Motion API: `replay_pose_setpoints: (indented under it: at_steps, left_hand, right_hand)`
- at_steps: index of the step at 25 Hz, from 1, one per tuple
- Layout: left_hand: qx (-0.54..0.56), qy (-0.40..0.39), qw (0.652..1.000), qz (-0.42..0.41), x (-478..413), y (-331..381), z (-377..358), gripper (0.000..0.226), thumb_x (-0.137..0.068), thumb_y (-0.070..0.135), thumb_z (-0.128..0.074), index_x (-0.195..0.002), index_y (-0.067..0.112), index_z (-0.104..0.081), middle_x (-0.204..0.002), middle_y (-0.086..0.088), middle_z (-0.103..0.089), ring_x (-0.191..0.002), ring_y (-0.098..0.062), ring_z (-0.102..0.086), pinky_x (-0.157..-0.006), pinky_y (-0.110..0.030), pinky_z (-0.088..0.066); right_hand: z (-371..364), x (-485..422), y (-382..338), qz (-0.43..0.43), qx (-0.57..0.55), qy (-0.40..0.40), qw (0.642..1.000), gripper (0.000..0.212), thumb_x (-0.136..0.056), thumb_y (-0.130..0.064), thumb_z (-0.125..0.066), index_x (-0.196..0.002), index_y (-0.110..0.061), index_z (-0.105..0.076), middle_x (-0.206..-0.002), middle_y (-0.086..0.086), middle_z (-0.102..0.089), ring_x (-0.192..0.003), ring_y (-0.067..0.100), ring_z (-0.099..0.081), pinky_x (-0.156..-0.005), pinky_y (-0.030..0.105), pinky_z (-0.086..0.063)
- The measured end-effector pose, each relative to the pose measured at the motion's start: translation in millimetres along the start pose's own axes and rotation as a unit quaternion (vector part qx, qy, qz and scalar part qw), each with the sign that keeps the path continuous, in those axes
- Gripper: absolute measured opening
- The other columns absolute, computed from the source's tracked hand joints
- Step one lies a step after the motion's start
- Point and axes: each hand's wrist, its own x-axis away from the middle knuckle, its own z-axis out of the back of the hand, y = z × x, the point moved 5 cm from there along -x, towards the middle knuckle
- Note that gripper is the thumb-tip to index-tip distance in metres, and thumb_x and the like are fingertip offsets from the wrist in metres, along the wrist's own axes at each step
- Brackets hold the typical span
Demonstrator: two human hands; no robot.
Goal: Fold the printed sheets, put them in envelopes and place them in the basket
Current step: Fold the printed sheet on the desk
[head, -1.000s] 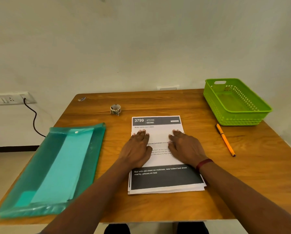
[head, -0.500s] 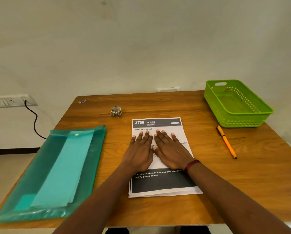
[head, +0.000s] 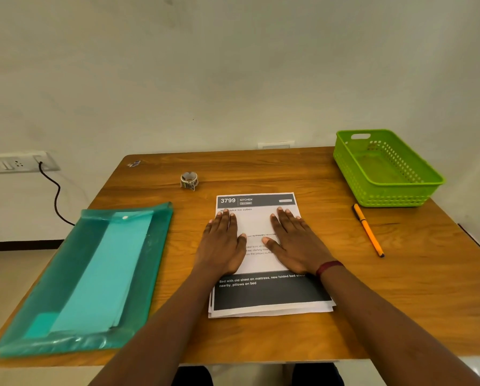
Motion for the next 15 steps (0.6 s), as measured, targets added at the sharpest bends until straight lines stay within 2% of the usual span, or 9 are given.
replay_pose_setpoints:
  at_steps: [4,9,15]
  left_hand:
    - [0.002,0.016,1.000,0.005,0.4,0.9,1.3,0.065,-0.102,0.045,-0.022,-0.155,0.010,-0.011,-0.163,-0.012,-0.010,-0.151,-0.026,-0.007,-0.122,-0.042,-0.008]
    - [-0.002,0.018,1.000,-0.004,-0.3,3.2,2.0,0.062,-0.101,0.043,-0.022,-0.156,0.016,-0.010,-0.164,-0.007,-0.007,-0.151,-0.023,-0.003,-0.123,-0.044,-0.007]
    - [0.005,-0.001,1.000,0.005,-2.7,-0.3,3.5,0.061,-0.101,0.044,-0.025,-0.156,0.022,-0.010,-0.165,-0.005,0.005,-0.151,-0.025,0.005,-0.120,-0.046,-0.003]
  right_hand:
    - [-0.1,1.0,0.9,-0.003,-0.004,0.005,1.000,0.077,-0.095,-0.065,-0.012,-0.155,-0.018,0.000,-0.162,0.005,0.006,-0.149,0.019,0.007,-0.119,0.037,0.002]
    - [-0.2,0.3,0.4,0.001,-0.004,0.016,1.000,0.080,-0.092,-0.067,-0.009,-0.155,-0.019,-0.001,-0.162,0.005,0.004,-0.150,0.020,0.005,-0.119,0.037,0.001]
    - [0.4,4.3,-0.2,-0.005,0.001,0.042,0.999,0.078,-0.093,-0.067,-0.011,-0.154,-0.020,-0.008,-0.162,0.006,-0.003,-0.150,0.023,0.005,-0.118,0.039,0.003]
